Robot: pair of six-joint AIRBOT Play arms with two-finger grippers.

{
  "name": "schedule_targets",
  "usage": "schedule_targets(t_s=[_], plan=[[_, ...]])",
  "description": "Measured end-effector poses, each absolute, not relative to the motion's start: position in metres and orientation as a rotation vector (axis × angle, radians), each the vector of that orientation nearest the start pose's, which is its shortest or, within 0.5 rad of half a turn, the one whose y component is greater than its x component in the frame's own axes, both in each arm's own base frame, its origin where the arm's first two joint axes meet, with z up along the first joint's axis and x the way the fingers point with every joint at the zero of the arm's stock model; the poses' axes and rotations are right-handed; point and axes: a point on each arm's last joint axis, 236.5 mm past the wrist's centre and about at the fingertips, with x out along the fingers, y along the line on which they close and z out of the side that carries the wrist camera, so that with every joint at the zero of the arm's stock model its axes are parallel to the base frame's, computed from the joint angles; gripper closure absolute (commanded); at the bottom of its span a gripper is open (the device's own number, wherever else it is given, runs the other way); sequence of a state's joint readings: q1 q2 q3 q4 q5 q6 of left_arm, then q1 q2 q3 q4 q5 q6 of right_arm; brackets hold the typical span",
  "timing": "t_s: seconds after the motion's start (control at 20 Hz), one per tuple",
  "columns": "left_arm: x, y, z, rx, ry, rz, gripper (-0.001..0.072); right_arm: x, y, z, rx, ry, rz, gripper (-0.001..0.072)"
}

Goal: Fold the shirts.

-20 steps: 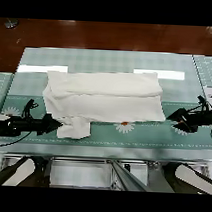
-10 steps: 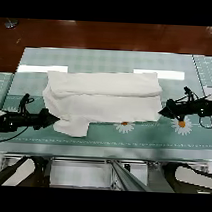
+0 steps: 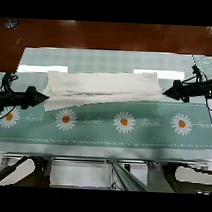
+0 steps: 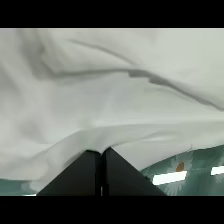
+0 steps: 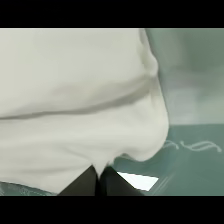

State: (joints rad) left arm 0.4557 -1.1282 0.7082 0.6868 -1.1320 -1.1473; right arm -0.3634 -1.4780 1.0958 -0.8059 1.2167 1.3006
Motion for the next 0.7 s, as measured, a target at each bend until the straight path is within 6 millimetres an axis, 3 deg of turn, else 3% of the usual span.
schedule_targets(t_s=[0.2,0.4,0.55,0.7], plan=[[0.389,-0.022,-0.016,-0.805,1.105,-0.233,0.0684,0.444,0.013,-0.018,0.844,1.212,0.282,0.0688],[0.443,-0.025,-0.028,-0.817,1.117,-0.228,0.0684,0.485,0.019,-0.027,0.857,1.2,0.308,0.0688],[0.473,-0.022,-0.036,-0.84,1.115,-0.213,0.0684,0.508,0.02,-0.038,0.881,1.204,0.301,0.0688],[0.493,-0.02,-0.042,-0.854,1.112,-0.207,0.0684,0.516,0.02,-0.052,0.901,1.225,0.288,0.0688]])
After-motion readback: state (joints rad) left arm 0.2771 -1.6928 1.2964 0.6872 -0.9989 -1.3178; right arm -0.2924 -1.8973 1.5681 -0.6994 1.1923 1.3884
